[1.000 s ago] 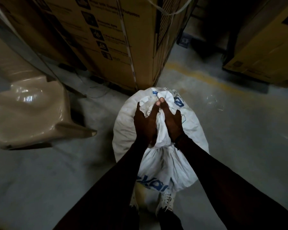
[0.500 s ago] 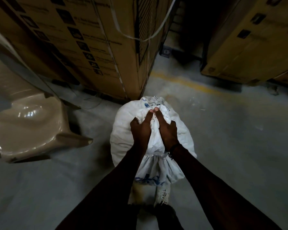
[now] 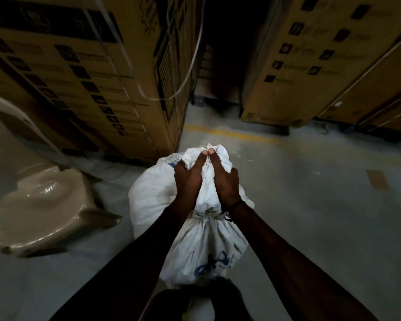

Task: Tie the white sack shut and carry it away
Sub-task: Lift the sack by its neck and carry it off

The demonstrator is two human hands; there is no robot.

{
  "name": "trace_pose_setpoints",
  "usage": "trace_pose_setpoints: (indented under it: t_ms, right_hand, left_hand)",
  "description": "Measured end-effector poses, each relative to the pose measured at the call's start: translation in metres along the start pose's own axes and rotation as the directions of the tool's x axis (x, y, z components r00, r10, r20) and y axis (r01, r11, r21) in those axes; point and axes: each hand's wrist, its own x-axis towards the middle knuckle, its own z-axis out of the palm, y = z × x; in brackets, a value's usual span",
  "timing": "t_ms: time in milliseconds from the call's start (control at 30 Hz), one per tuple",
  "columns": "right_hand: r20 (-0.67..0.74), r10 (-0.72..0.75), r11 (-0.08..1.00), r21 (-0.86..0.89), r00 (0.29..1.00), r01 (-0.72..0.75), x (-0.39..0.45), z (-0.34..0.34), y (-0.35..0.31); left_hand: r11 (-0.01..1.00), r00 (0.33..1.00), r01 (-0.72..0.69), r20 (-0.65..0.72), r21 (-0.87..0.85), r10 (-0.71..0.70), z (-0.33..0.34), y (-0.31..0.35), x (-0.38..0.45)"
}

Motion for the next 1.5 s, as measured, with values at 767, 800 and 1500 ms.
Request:
trace_pose_setpoints:
  t_ms: [767, 800, 1500]
  right_hand:
    - [-0.407, -0.496, 0.801, 0.127, 0.767, 0.585, -0.222, -0.168, -0.201]
    - [-0.418, -0.521, 0.776, 0.131, 0.744, 0.617, -0.23, -0.18, -0.208]
    - [-0.664, -0.586, 0.606, 0.021, 0.464, 0.795, -0.375, -0.498, -0.261]
  left_hand:
    - [0.955, 0.798, -0.257, 0.526, -0.145, 0.294, 0.123, 0.218, -0.203]
    - [0.949, 0.78, -0.265, 0.54, -0.171, 0.316, 0.132, 0.225, -0.216]
    - [0.861, 0.508, -0.177, 0.705, -0.476, 0.494, 0.333, 0.265, -0.522]
